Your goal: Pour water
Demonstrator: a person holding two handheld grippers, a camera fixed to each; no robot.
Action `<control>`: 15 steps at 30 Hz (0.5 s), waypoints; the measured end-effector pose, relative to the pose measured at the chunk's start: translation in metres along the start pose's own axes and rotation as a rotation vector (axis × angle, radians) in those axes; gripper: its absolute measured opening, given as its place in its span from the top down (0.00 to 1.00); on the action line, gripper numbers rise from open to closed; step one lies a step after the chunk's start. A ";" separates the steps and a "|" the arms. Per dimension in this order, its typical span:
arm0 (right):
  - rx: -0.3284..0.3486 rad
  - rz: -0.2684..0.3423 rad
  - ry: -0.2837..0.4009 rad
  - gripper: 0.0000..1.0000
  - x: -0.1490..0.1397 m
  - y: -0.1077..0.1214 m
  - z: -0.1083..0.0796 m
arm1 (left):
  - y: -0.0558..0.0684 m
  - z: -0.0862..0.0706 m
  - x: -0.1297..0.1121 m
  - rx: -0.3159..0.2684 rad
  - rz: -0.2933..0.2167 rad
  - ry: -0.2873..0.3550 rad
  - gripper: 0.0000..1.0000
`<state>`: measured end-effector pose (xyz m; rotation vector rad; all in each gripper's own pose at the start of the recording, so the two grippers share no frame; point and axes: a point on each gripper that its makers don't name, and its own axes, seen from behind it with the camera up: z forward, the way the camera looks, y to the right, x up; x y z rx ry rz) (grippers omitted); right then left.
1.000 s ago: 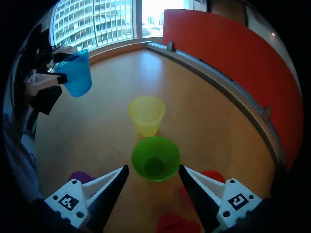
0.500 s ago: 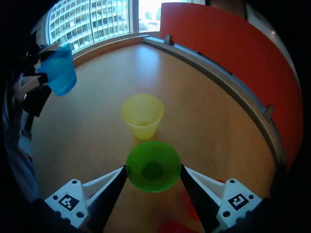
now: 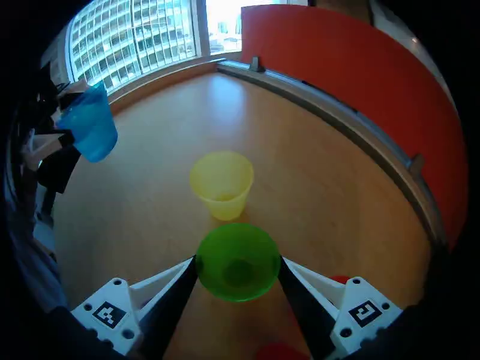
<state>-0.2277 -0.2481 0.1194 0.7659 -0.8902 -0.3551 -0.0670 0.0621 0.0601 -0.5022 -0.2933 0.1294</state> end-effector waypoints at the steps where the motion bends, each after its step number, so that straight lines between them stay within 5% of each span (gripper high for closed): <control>1: -0.001 0.000 0.005 0.06 0.001 0.000 -0.001 | 0.000 0.000 0.000 0.000 -0.001 0.000 0.13; 15: -0.035 -0.026 0.186 0.06 0.026 -0.001 -0.045 | 0.005 0.000 0.007 0.003 0.001 0.012 0.13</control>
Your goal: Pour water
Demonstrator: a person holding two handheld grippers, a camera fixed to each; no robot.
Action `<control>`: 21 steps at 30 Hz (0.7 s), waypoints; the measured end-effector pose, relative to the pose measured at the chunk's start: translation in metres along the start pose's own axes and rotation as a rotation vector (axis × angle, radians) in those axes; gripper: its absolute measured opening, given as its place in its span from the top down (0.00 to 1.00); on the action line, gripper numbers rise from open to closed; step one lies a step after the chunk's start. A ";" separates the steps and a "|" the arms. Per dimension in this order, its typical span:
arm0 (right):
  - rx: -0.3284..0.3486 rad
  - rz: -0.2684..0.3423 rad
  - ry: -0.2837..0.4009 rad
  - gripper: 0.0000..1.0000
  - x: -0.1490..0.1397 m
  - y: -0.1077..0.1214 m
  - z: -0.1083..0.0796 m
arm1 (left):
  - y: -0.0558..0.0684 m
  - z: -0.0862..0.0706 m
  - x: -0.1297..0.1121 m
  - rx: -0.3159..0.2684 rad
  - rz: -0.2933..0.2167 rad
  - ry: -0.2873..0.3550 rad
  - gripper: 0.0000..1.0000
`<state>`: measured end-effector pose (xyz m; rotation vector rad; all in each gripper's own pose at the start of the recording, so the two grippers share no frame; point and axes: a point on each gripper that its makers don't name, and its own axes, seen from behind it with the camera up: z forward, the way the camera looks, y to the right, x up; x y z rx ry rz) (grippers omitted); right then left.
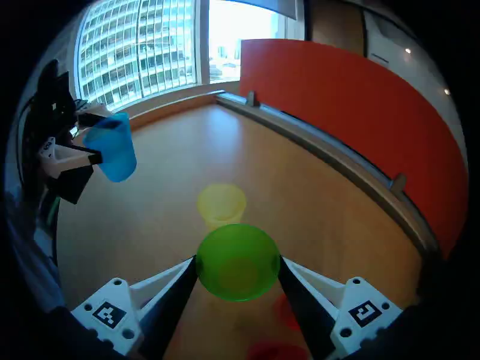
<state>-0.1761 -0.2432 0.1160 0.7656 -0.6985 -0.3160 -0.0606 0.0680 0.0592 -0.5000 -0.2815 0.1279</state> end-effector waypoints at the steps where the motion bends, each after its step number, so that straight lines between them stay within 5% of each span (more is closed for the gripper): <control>1: -0.002 0.000 0.015 0.06 0.002 0.000 -0.004 | 0.000 0.000 0.001 0.000 0.000 0.002 0.13; 21: -0.076 -0.038 0.376 0.06 0.060 0.001 -0.089 | 0.017 -0.004 0.028 -0.023 -0.017 0.083 0.13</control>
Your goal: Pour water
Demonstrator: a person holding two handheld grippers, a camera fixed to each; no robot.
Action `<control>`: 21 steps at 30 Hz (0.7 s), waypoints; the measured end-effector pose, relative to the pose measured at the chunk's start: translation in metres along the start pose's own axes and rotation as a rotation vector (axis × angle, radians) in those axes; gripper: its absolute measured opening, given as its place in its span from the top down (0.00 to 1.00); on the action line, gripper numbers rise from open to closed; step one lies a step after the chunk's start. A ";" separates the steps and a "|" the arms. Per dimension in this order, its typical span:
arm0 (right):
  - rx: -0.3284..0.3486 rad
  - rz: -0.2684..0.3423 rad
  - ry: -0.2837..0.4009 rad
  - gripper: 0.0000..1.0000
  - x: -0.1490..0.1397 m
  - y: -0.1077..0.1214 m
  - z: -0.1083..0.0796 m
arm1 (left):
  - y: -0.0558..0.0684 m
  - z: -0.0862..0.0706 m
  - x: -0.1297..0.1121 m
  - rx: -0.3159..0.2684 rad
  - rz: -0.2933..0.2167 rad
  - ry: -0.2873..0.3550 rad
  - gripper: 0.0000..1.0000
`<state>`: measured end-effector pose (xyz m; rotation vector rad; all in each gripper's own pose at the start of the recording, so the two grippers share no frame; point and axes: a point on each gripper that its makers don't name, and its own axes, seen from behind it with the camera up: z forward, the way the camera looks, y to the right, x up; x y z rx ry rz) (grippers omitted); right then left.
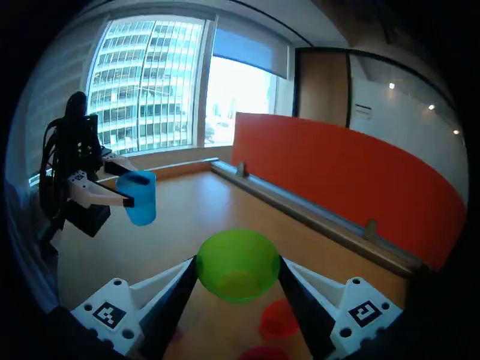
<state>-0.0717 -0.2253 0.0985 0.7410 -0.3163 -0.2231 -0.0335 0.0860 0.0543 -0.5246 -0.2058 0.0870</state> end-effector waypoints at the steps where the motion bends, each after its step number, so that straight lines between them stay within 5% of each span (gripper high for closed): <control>1: -0.003 -0.002 0.013 0.06 0.002 0.000 -0.002 | 0.002 0.000 0.002 -0.006 -0.002 0.005 0.13; 21: -0.021 -0.043 0.199 0.06 0.041 -0.021 -0.028 | 0.027 0.001 0.022 -0.057 -0.008 0.046 0.13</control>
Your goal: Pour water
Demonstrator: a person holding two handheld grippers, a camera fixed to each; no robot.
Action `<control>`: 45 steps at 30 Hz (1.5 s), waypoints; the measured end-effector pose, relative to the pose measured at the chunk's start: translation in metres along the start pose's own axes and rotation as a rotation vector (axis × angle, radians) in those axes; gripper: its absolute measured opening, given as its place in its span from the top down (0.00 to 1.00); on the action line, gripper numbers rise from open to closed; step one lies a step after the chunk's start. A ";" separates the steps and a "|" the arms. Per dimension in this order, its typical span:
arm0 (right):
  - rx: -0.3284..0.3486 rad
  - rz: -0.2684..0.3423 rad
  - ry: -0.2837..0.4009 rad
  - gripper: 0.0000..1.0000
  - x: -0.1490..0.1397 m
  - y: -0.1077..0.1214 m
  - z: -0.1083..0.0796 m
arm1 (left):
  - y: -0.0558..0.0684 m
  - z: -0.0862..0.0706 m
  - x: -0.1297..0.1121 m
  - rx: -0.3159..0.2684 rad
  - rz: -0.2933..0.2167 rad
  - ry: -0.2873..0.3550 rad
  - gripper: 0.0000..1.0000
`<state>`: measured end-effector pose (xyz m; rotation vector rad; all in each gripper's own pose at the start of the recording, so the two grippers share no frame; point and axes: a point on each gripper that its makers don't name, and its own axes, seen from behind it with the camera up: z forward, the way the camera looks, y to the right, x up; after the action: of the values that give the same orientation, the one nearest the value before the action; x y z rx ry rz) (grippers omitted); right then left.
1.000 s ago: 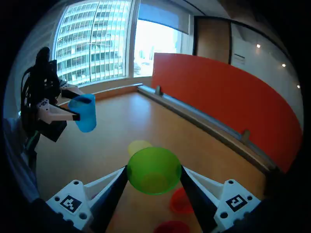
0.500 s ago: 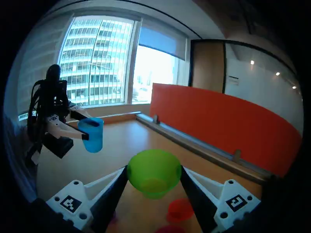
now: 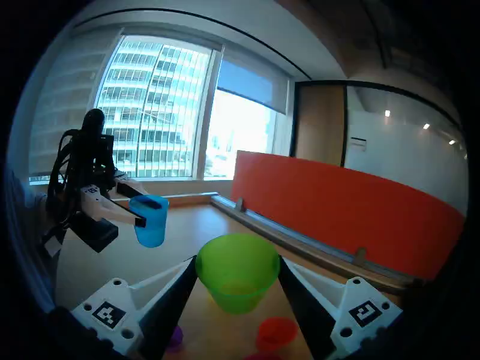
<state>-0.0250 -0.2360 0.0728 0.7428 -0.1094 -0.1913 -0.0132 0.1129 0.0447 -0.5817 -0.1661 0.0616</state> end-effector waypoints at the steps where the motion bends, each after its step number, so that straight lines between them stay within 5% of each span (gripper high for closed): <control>1: 0.000 -0.001 0.008 0.06 0.002 -0.001 0.000 | 0.001 0.000 0.001 -0.001 0.001 0.001 0.14; 11: -0.003 0.005 0.077 0.06 0.019 -0.006 -0.003 | 0.009 0.001 0.005 -0.018 -0.003 0.014 0.13; 45: 0.040 0.058 0.103 0.06 0.018 -0.013 -0.027 | 0.034 0.004 0.032 -0.061 0.043 0.060 0.13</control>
<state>-0.0050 -0.2318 0.0448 0.7873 -0.0372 -0.0960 0.0168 0.1469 0.0341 -0.6471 -0.0973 0.0810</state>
